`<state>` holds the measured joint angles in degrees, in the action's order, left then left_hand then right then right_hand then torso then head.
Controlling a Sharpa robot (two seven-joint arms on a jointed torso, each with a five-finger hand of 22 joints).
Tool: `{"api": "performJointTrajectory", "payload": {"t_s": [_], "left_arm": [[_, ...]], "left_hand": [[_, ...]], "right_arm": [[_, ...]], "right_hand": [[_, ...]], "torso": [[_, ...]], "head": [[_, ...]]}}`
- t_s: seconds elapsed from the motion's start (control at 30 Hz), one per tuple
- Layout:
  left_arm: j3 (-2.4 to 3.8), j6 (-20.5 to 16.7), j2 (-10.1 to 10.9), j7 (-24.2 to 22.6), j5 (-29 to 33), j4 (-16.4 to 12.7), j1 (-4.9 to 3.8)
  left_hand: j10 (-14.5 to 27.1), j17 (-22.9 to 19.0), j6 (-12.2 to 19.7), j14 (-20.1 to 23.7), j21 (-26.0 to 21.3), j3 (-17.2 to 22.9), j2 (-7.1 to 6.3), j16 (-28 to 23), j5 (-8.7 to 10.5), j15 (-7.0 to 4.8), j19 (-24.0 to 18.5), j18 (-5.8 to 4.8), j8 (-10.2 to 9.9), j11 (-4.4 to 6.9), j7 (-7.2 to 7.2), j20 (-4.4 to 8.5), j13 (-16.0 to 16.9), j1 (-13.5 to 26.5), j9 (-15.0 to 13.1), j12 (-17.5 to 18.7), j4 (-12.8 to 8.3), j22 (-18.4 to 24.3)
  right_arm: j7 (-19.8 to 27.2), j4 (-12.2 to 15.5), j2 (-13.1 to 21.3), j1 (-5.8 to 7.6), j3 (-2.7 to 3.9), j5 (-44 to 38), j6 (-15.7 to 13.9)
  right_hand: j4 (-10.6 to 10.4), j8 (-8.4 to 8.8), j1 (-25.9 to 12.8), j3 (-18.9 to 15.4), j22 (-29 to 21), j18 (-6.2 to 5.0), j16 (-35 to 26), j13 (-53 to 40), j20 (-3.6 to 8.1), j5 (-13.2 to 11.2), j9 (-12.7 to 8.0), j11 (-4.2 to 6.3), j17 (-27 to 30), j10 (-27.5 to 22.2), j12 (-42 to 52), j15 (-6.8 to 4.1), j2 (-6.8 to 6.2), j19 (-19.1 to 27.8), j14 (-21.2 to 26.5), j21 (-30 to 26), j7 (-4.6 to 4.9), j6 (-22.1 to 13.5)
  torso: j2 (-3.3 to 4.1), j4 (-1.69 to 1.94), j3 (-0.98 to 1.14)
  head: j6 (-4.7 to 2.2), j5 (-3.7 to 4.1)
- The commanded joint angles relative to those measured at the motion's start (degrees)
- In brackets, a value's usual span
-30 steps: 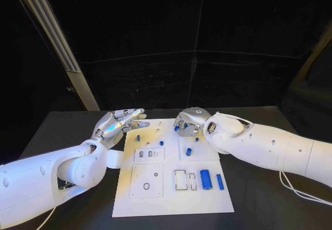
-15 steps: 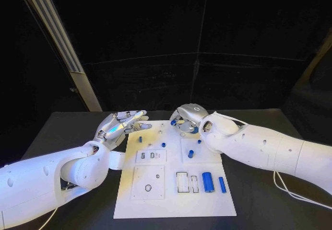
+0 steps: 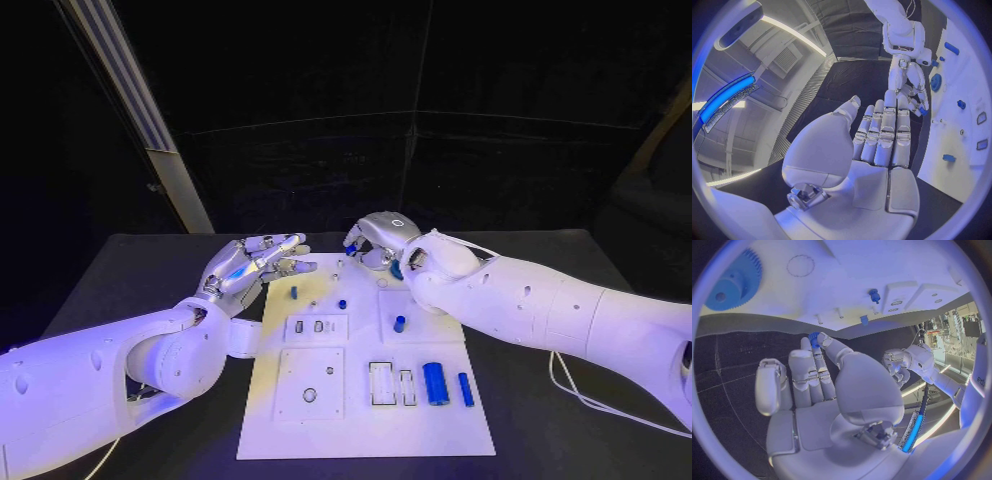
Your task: Assemble the parts on the task board
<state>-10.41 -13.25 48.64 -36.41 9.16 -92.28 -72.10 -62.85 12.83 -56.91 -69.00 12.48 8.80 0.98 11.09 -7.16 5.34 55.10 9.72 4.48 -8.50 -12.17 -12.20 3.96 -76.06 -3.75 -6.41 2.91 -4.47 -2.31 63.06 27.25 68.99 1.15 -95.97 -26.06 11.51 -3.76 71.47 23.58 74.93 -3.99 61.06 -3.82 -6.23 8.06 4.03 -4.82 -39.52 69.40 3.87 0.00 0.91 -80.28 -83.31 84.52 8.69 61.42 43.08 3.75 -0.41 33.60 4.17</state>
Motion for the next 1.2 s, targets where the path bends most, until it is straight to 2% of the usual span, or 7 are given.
{"api": "performJointTrajectory", "payload": {"t_s": [0.03, 0.3, 0.5, 0.63, 0.77, 0.9, 1.2], "left_arm": [[0.05, 0.72, 0.01, -0.19, 0.02, -0.23, -0.13], [0.05, 0.65, -0.12, -0.18, 0.02, -0.05, -0.15], [0.05, 0.48, -0.19, -0.17, 0.02, 0.04, -0.19], [0.05, 0.49, -0.30, -0.16, 0.02, 0.11, -0.20], [0.05, 0.51, -0.33, -0.14, 0.02, 0.16, -0.22], [0.05, 0.51, -0.28, -0.12, 0.02, 0.30, -0.27], [0.06, 0.63, -0.34, 0.01, 0.02, 0.60, -0.32]], "left_hand": [[0.11, 0.05, 0.05, 0.25, -0.20, 0.07, 0.02, -0.31, -0.16, 0.27, 0.26, 0.88, -0.25, -0.25, -0.18, -0.17, -0.08, -0.63, 0.05, 0.38, -0.15, 0.09], [0.11, 0.05, 0.05, 0.25, -0.20, 0.07, 0.02, -0.31, -0.16, 0.27, 0.26, 0.88, -0.25, -0.25, -0.18, -0.17, -0.08, -0.63, 0.05, 0.38, -0.15, 0.09], [0.11, 0.05, 0.05, 0.25, -0.20, 0.07, 0.02, -0.31, -0.16, 0.27, 0.26, 0.88, -0.25, -0.25, -0.18, -0.17, -0.08, -0.63, 0.05, 0.38, -0.15, 0.09], [0.11, 0.08, 0.05, 0.25, -0.22, 0.12, 0.01, -0.34, -0.16, 0.27, 0.27, 0.88, -0.27, -0.26, -0.18, -0.17, -0.08, -0.65, 0.04, 0.42, -0.19, 0.10], [0.11, 0.11, 0.06, 0.24, -0.23, 0.20, 0.01, -0.38, -0.15, 0.27, 0.29, 0.88, -0.29, -0.27, -0.19, -0.17, -0.08, -0.67, 0.04, 0.47, -0.25, 0.11], [0.11, 0.11, 0.06, 0.24, -0.23, 0.20, 0.01, -0.38, -0.15, 0.27, 0.29, 0.88, -0.29, -0.27, -0.19, -0.17, -0.08, -0.67, 0.04, 0.47, -0.25, 0.11], [0.11, 0.11, 0.06, 0.24, -0.23, 0.20, 0.01, -0.38, -0.15, 0.27, 0.29, 0.88, -0.29, -0.27, -0.19, -0.17, -0.08, -0.67, 0.04, 0.47, -0.25, 0.11]], "right_arm": [[-0.70, -0.50, -0.47, 0.29, 0.05, -0.16, 2.57], [-1.16, -0.97, -1.24, 0.40, 0.05, -0.60, 5.10], [-1.44, -0.55, -1.51, 0.43, 0.05, -0.65, 6.37], [-2.21, -0.91, -2.08, 0.43, 0.05, -1.07, 6.46], [-3.00, -1.54, -2.65, 0.43, 0.05, -1.53, 6.54], [-3.66, -2.10, -3.25, 0.44, 0.05, -2.05, 6.52], [-4.22, -2.79, -4.18, 0.49, 0.05, -3.76, 5.72]], "right_hand": [[-0.53, 0.14, -0.17, 0.22, 0.57, 0.85, 0.32, 0.08, -0.12, -0.53, -0.09, -0.13, 0.09, -0.33, -0.25, 0.07, -0.75, -0.16, 0.27, 0.31, 0.34, -0.34], [-0.74, 0.12, -0.31, 0.24, 0.54, 0.84, 0.38, 0.07, -0.14, -0.62, -0.09, -0.13, 0.08, -0.37, -0.23, 0.08, -0.99, -0.12, 0.28, 0.30, 0.30, -0.38], [-1.31, 0.09, -0.69, 0.16, 0.55, 0.83, 0.48, 0.05, -0.16, -0.63, -0.09, -0.09, 0.13, -0.36, -0.18, 0.06, -1.68, -0.09, 0.32, 0.31, 0.20, -0.44], [-1.33, 0.10, -0.69, 0.17, 0.53, 0.82, 0.47, 0.05, -0.16, -0.63, -0.09, -0.08, 0.16, -0.37, -0.18, 0.06, -1.68, -0.08, 0.33, 0.31, 0.20, -0.44], [-1.42, 0.11, -0.73, 0.18, 0.44, 0.81, 0.40, 0.05, -0.16, -0.61, -0.09, -0.08, 0.31, -0.41, -0.19, 0.06, -1.76, -0.02, 0.36, 0.28, 0.19, -0.48], [-1.54, 0.12, -0.79, 0.17, 0.33, 0.78, 0.30, 0.06, -0.16, -0.60, -0.10, -0.09, 0.51, -0.46, -0.21, 0.07, -1.89, 0.06, 0.41, 0.23, 0.18, -0.54], [-1.75, 0.13, -0.88, 0.19, 0.08, 0.72, 0.02, 0.07, -0.17, -0.57, -0.11, -0.11, 1.03, -0.57, -0.24, 0.08, -2.02, 0.25, 0.54, 0.14, 0.19, -0.61]], "torso": [[0.12, -0.02, -0.01], [0.13, -0.05, -0.04], [0.34, 0.03, -0.02], [0.30, 0.06, -0.12], [0.30, 0.05, -0.06], [0.42, -0.06, -0.08], [0.51, 0.00, -0.15]], "head": [[0.01, -0.21], [0.29, -0.36], [0.37, -0.49], [0.50, -0.53], [0.50, -0.59], [0.53, -0.67], [0.74, -0.62]]}}
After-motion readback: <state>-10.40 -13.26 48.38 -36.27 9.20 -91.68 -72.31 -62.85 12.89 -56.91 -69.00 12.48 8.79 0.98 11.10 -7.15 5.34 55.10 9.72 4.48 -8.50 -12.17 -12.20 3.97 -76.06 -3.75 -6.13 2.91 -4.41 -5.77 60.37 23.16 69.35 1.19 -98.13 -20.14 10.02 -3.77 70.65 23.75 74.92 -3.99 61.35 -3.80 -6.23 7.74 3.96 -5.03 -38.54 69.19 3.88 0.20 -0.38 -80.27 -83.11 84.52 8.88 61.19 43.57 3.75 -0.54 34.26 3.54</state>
